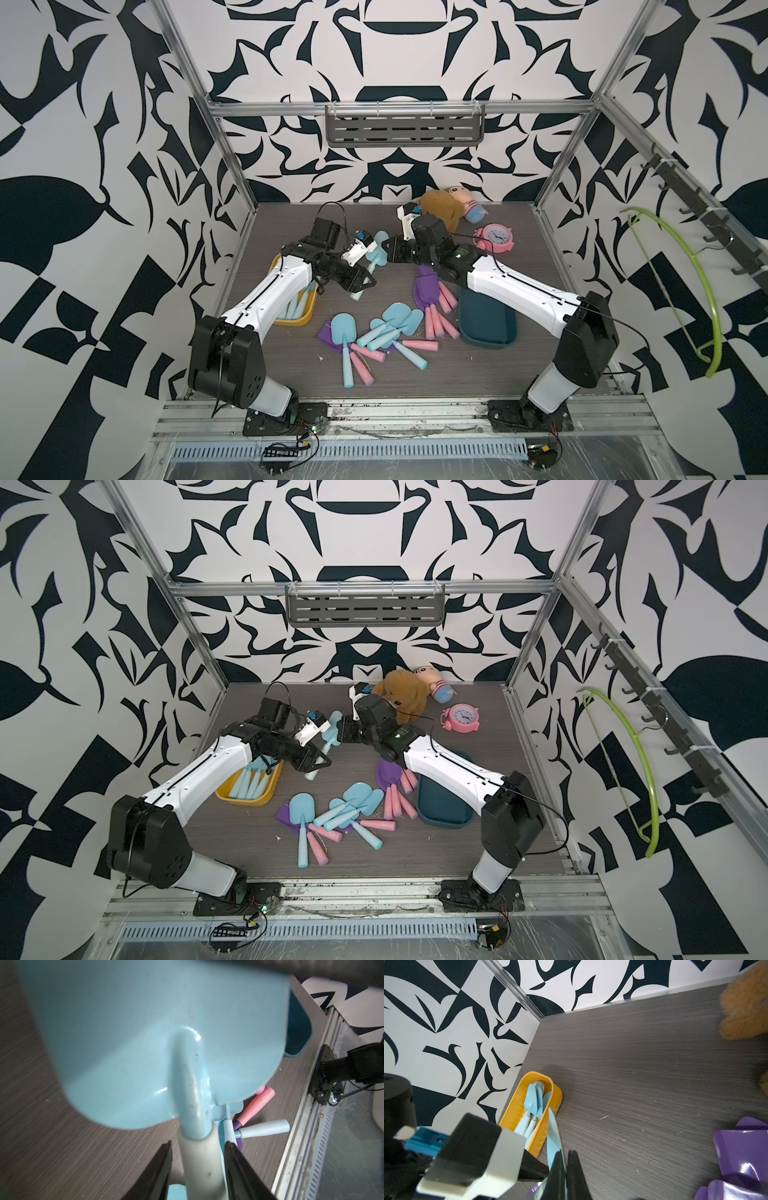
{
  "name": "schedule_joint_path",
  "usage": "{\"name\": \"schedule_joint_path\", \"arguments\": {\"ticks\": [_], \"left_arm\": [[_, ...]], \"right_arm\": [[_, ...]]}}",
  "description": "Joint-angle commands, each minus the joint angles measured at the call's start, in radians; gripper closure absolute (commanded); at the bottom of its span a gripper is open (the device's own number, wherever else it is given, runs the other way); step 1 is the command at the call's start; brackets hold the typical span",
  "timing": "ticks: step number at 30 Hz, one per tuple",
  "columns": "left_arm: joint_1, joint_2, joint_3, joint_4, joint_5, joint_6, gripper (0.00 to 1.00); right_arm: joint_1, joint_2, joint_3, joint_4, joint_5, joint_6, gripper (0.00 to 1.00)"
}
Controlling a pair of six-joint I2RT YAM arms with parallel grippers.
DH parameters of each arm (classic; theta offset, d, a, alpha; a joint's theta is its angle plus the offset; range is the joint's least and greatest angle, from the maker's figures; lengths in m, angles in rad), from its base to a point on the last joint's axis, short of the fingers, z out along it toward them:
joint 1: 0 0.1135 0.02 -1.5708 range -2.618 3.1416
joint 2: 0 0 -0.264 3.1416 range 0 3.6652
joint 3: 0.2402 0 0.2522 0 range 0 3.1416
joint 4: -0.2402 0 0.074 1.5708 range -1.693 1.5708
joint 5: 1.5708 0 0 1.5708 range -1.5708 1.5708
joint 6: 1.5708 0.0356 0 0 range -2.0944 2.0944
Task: Sort the small shovels by color and place them into the storage box
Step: Pick up the shovel from the center of the board.
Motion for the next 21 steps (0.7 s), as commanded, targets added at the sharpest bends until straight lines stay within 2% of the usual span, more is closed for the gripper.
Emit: {"name": "schedule_joint_path", "arguments": {"ticks": [1,13,16,21], "left_arm": [[-0.001,-0.014,0.012,0.018,-0.036,-0.014,0.55],[0.0,-0.025,0.014,0.021,-0.074,-0.023,0.5],[-0.001,-0.021,0.013,0.021,-0.071,-0.024,0.56],[0.001,-0.022,0.013,0.018,-0.06,-0.02,0.8]], "right_arm": [[0.008,0.001,0.005,0.061,-0.028,0.031,1.0],[0.013,0.026,0.012,0.035,-0.015,0.04,1.0],[0.015,0.029,0.015,0.041,-0.022,0.04,1.0],[0.018,0.03,0.012,0.061,-0.037,0.042,1.0]]}}
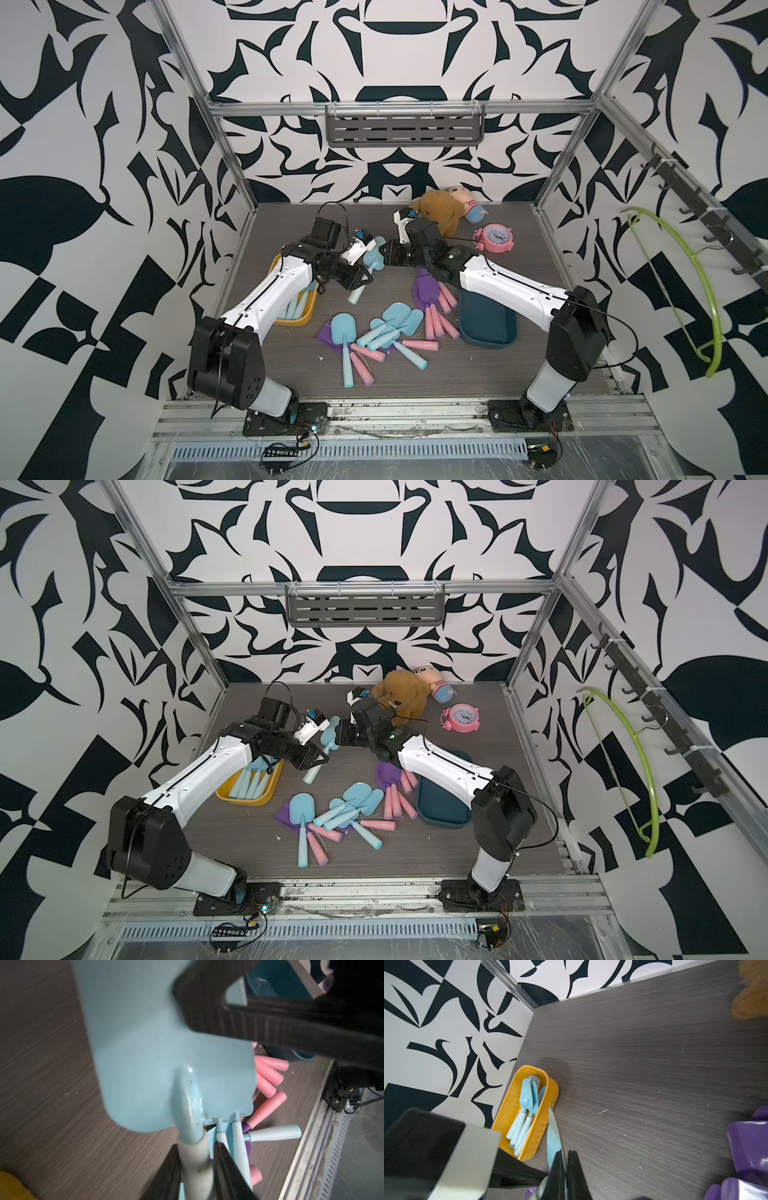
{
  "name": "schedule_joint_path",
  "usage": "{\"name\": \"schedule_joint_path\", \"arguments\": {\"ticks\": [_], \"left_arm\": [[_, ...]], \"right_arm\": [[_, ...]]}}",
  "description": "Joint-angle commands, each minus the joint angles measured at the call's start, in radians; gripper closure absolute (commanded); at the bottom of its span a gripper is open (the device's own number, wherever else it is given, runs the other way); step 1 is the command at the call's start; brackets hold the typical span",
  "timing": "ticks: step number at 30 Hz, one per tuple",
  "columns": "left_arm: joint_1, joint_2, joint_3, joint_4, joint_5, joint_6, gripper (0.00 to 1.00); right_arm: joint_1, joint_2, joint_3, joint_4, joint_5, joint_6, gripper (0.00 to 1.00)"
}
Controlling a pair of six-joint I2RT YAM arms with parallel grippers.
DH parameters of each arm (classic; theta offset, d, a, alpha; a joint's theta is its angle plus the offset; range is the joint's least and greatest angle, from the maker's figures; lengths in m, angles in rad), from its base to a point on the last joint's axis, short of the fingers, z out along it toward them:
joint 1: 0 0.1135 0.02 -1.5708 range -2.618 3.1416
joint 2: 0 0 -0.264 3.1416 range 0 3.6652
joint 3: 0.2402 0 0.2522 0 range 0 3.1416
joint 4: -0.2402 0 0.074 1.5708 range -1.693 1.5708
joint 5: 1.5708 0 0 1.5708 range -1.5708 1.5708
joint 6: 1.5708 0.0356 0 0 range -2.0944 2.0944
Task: Sort the small shovels by color and place them into the storage box
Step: Pick up the shovel from the center of the board, then place the shovel in the storage box.
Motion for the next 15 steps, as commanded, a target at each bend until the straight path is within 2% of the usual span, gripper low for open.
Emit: {"name": "schedule_joint_path", "arguments": {"ticks": [1,2,3,5,9,15], "left_arm": [[0.007,-0.017,0.013,0.0,0.013,0.026,0.88],[0.012,-0.018,0.011,0.001,0.016,0.028,0.94],[0.019,-0.02,0.009,0.0,0.016,0.025,0.99],[0.046,-0.025,-0.004,-0.004,0.001,0.012,1.0],[0.136,-0.051,-0.042,-0.04,-0.047,0.007,1.0],[0.31,-0.058,-0.051,-0.219,-0.137,0.044,1.0]], "right_arm": [[0.008,-0.018,0.011,0.062,-0.03,0.009,1.0],[0.008,-0.018,0.011,0.063,-0.029,0.008,1.0],[0.007,-0.018,0.011,0.061,-0.028,0.006,0.96],[0.008,-0.023,0.008,0.051,-0.016,0.002,0.79],[0.008,-0.039,-0.004,0.013,0.031,-0.015,0.6],[0.007,-0.049,-0.027,-0.025,0.061,-0.041,0.58]]}}
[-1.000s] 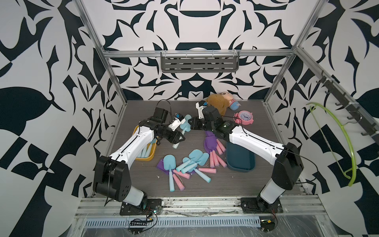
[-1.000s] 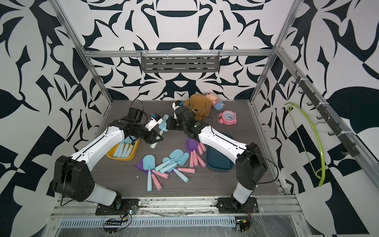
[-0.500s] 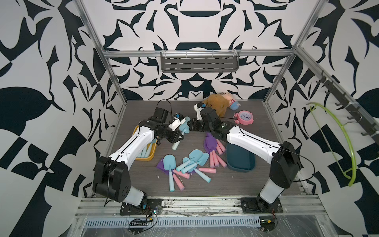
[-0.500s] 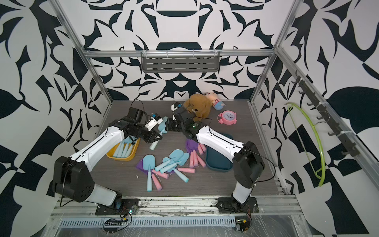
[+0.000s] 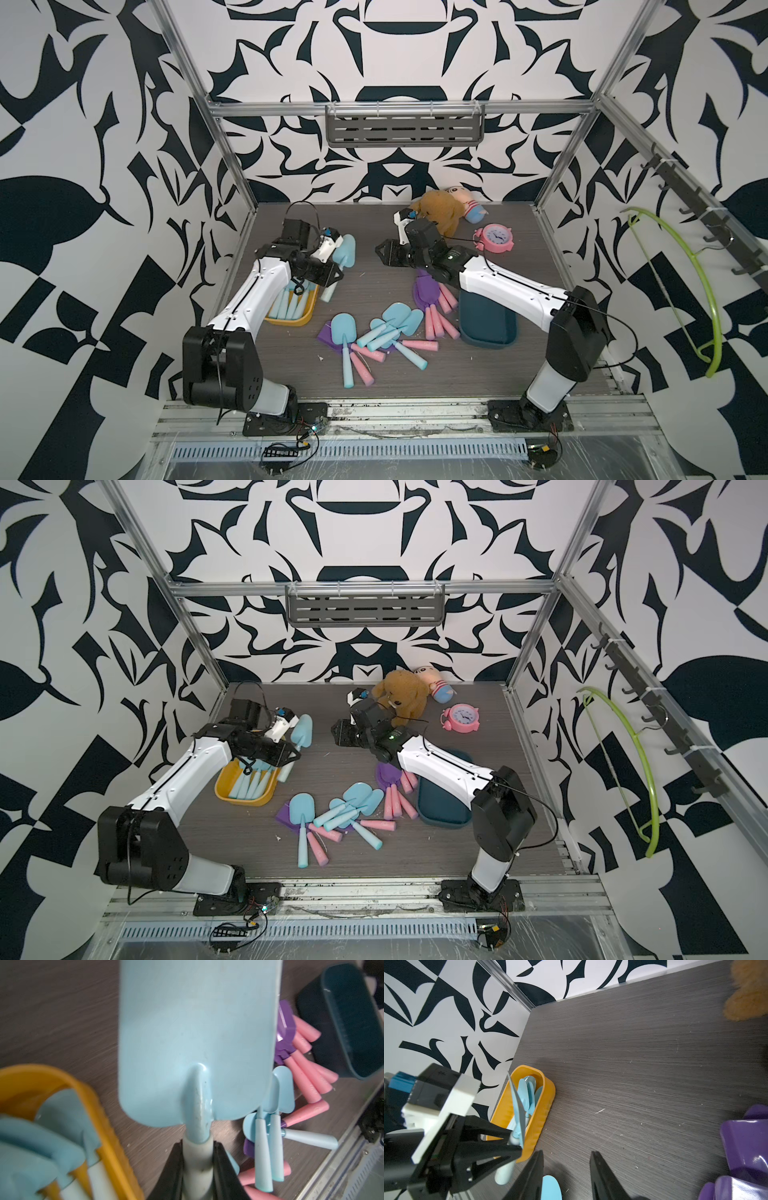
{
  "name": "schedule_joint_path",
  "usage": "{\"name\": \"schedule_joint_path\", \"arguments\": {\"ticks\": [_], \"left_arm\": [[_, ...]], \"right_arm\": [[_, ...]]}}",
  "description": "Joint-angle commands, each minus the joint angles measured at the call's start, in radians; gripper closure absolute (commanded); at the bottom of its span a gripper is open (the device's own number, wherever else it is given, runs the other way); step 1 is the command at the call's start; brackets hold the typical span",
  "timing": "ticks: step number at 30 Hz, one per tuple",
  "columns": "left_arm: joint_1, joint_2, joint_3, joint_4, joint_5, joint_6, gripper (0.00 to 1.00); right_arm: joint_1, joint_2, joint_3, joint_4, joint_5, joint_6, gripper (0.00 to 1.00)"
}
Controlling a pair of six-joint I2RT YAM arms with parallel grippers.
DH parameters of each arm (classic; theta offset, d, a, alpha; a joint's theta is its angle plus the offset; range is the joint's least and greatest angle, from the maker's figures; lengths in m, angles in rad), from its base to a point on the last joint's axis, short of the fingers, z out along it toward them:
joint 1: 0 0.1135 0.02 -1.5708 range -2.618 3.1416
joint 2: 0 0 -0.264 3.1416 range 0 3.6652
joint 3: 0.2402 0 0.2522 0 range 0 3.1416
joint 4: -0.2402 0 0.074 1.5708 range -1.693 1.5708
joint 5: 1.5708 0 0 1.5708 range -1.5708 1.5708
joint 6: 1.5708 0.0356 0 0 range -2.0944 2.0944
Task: Sort the small shovels by color and place them into the storage box
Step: Place the shovel in the storage box.
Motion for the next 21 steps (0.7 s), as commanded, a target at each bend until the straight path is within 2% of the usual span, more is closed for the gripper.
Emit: {"name": "schedule_joint_path", "arguments": {"ticks": [1,4,6,11,21], "left_arm": [[0.093,-0.013,-0.012,-0.147,-0.05,0.032,1.0],[0.186,-0.009,-0.033,-0.162,-0.072,0.034,1.0],[0.216,-0.012,-0.053,-0.139,-0.106,0.034,0.97],[0.222,0.034,-0.071,-0.078,-0.169,0.011,0.91],[0.223,0.164,-0.041,-0.056,-0.119,-0.07,0.84]], "right_arm": [[0.004,-0.047,-0.017,-0.016,0.031,-0.029,0.58],[0.004,-0.046,-0.031,-0.014,0.031,-0.029,0.58],[0.004,-0.044,-0.041,-0.009,0.034,-0.03,0.58],[0.004,-0.041,-0.056,-0.004,0.037,-0.029,0.58],[0.004,-0.035,-0.071,0.012,0.029,-0.03,0.59]]}}
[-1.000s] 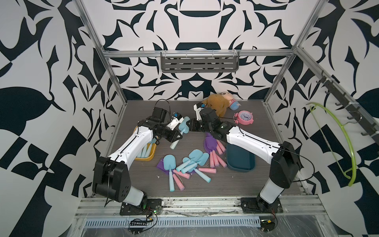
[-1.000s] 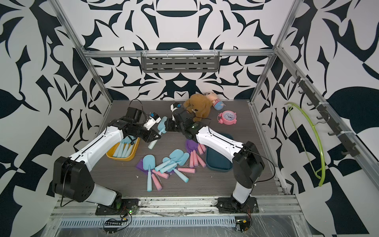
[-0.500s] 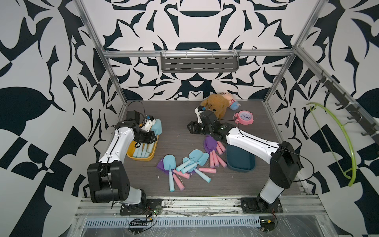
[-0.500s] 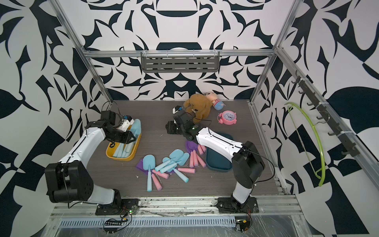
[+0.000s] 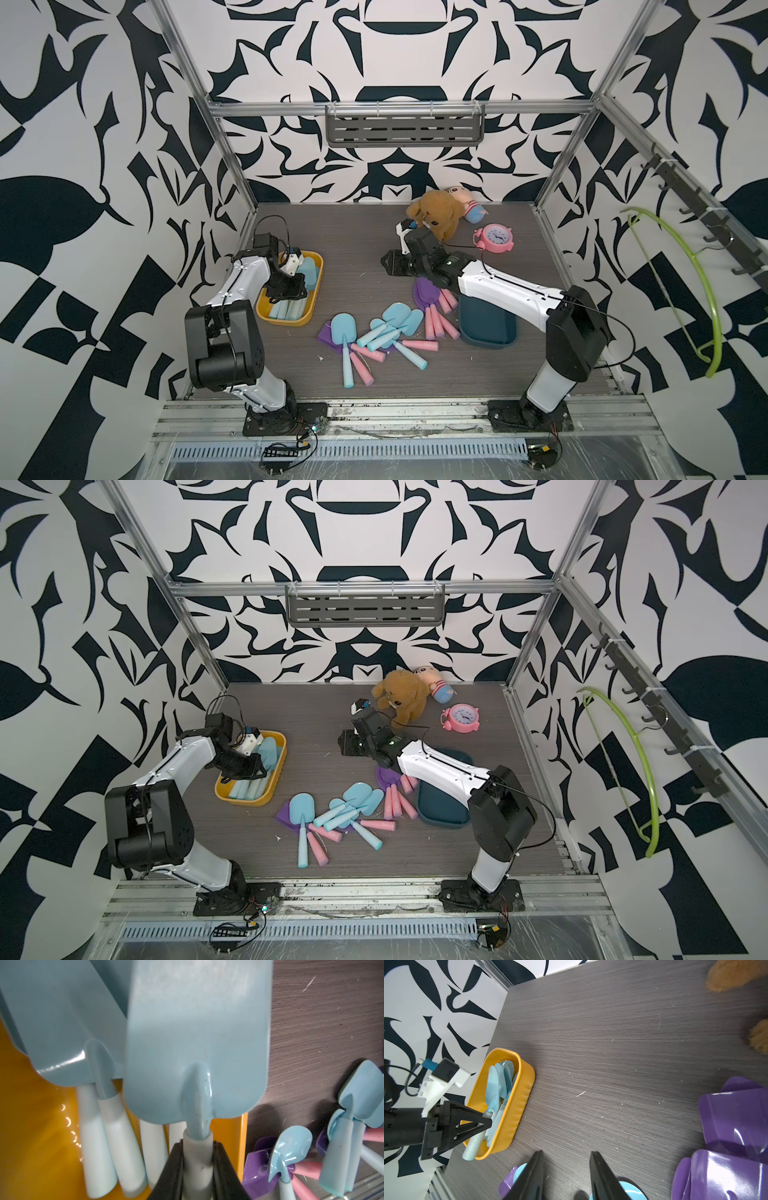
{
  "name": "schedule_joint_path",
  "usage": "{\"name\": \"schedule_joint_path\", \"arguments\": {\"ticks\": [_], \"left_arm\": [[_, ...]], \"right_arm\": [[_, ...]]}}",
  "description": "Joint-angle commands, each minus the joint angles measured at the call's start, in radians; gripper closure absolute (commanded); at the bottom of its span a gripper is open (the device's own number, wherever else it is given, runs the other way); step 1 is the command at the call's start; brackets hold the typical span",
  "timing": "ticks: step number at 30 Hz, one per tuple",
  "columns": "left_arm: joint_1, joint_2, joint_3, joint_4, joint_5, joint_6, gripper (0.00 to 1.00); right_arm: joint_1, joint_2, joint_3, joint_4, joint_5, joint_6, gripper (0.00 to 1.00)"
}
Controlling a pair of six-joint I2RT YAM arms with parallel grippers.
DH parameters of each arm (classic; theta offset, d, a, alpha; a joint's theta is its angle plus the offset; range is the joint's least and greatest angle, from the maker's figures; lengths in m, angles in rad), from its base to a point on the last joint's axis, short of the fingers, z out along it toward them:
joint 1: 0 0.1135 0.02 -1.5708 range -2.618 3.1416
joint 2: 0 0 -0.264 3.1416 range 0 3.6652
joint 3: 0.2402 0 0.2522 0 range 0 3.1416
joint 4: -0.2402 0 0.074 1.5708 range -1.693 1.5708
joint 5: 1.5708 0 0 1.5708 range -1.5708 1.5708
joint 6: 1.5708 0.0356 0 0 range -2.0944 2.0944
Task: Sort the small shovels by color and place them into the storage box
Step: Place the shovel in the storage box.
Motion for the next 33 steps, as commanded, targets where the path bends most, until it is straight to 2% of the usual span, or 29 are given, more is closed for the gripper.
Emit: {"name": "schedule_joint_path", "arguments": {"ticks": [1,10,13,17,22,26,33], "left_arm": [[-0.002,0.036,0.022,-0.002,0.029,-0.03,0.83],[-0.002,0.119,0.054,-0.003,0.053,-0.053,0.81],[-0.006,0.129,0.064,0.023,0.065,-0.061,0.75],[-0.01,0.132,0.061,0.028,0.061,-0.065,0.59],[-0.01,0.134,0.054,0.032,0.038,-0.056,0.6],[-0.01,0.12,0.053,0.034,0.008,-0.048,0.6],[-0.009,0.025,0.04,0.033,-0.012,-0.045,0.47]], "right_arm": [[0.004,-0.033,-0.002,0.033,0.01,-0.015,0.59],[0.001,-0.033,-0.008,0.036,0.015,-0.024,0.59],[-0.002,-0.035,-0.012,0.035,0.016,-0.026,0.59],[-0.005,-0.036,-0.018,0.035,0.016,-0.026,0.59],[-0.005,-0.033,-0.014,0.035,0.013,-0.027,0.59],[-0.007,-0.038,-0.012,0.033,0.012,-0.034,0.59],[-0.008,-0.055,-0.019,0.022,0.021,-0.045,0.59]]}}
